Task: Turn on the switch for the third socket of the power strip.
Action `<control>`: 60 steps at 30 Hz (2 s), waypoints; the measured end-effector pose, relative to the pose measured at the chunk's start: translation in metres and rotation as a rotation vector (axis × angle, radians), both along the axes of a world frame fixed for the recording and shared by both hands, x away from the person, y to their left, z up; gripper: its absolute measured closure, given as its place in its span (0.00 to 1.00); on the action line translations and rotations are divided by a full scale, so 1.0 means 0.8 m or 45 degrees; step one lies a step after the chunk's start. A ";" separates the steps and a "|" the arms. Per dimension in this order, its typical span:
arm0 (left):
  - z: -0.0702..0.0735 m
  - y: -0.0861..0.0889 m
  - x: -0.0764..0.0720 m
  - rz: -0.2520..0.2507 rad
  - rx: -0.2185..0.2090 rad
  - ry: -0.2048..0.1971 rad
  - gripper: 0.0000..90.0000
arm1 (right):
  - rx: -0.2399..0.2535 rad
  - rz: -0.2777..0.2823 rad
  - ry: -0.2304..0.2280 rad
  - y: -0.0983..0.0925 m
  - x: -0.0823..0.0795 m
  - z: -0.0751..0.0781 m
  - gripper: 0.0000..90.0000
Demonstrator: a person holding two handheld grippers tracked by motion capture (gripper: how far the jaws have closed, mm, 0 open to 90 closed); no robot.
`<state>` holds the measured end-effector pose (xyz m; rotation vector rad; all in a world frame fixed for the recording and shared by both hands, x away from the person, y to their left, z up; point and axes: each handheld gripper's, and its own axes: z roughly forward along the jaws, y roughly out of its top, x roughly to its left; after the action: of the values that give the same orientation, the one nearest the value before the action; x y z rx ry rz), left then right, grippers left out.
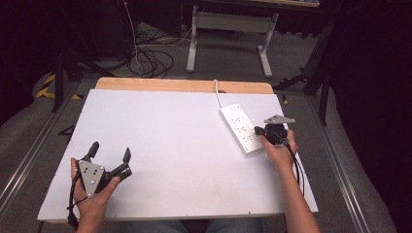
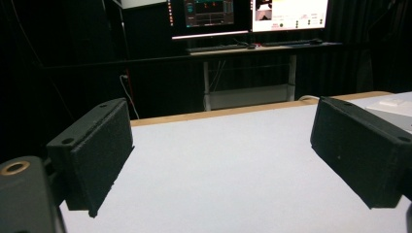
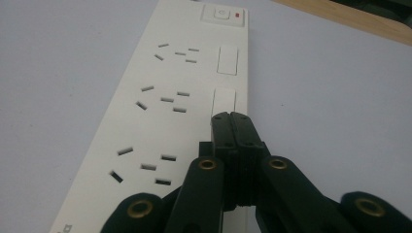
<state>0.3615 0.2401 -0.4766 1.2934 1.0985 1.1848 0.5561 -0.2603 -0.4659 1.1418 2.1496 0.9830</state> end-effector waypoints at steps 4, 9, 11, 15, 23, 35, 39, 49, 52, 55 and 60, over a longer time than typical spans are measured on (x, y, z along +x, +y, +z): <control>0.000 0.000 0.001 0.000 0.003 0.001 0.10 | -0.004 -0.001 0.000 0.000 -0.001 0.000 1.00; 0.000 0.000 -0.001 -0.001 0.001 0.001 0.10 | -0.004 -0.004 0.002 0.000 0.000 -0.001 1.00; 0.000 0.001 -0.001 0.001 0.001 0.001 0.10 | -0.007 -0.003 0.002 0.000 0.000 -0.001 1.00; 0.000 0.000 -0.001 -0.001 0.002 0.001 0.10 | -0.005 -0.004 0.003 0.000 0.000 -0.001 1.00; 0.000 0.001 -0.001 0.002 0.000 0.001 0.10 | -0.020 -0.011 0.001 0.003 0.000 -0.005 1.00; 0.000 0.001 -0.001 0.001 -0.001 0.001 0.10 | -0.024 -0.016 -0.013 0.004 -0.001 -0.006 1.00; 0.000 0.000 -0.002 -0.002 0.002 0.000 0.10 | -0.021 -0.018 -0.013 0.004 -0.001 -0.007 1.00; 0.000 0.001 -0.002 -0.001 -0.002 0.002 0.10 | -0.020 -0.018 -0.021 0.004 0.000 -0.007 1.00; 0.000 0.001 -0.002 0.000 0.004 -0.001 0.10 | -0.020 -0.019 -0.020 0.004 0.000 -0.007 1.00; 0.000 0.001 -0.002 -0.001 0.001 0.002 0.10 | -0.018 -0.019 -0.020 0.004 0.000 -0.007 1.00; 0.000 0.001 -0.002 -0.001 0.000 0.001 0.10 | -0.020 -0.023 -0.025 0.004 0.000 -0.007 1.00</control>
<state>0.3597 0.2407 -0.4767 1.2945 1.0988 1.1839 0.5559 -0.2570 -0.4717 1.1380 2.1245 0.9639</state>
